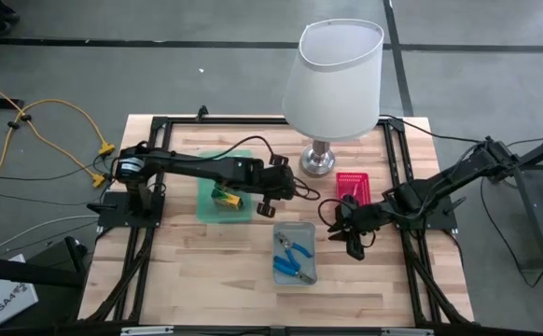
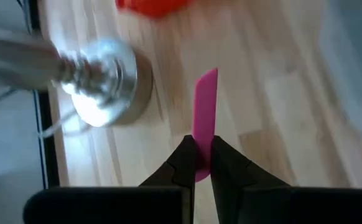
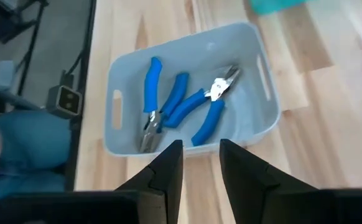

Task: Pick & Place School Supplies
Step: Put the pink eraser into the red bin

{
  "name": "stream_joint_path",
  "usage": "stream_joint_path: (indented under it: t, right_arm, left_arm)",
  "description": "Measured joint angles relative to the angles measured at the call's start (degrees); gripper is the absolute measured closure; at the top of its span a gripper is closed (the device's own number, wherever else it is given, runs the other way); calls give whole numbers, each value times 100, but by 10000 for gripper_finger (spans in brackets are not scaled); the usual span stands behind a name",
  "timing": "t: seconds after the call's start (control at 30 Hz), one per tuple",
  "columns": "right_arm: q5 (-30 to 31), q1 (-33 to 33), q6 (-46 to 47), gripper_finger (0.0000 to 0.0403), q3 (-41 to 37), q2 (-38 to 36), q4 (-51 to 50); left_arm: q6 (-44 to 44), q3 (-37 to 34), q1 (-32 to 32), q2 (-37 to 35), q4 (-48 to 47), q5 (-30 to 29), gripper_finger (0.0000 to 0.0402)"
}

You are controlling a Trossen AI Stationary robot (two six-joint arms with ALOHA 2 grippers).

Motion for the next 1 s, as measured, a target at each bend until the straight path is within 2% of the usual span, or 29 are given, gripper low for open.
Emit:
stream_joint_path:
  t: [0.27,0.47,0.67,1.0]
  right_arm:
    - [657,52,-363,306,0,0,119]
    - [1004,51,-981,306,0,0,438]
    - [1435,51,-1588,306,0,0,644]
    - [1983,51,-2091,306,0,0,622]
  left_arm:
    - [250,0,-468,-248,659,13,383]
    - [508,0,-737,-308,1205,14,383]
    - [566,0,-815,-308,1436,15,383]
    - [555,0,-868,-308,1642,13,383]
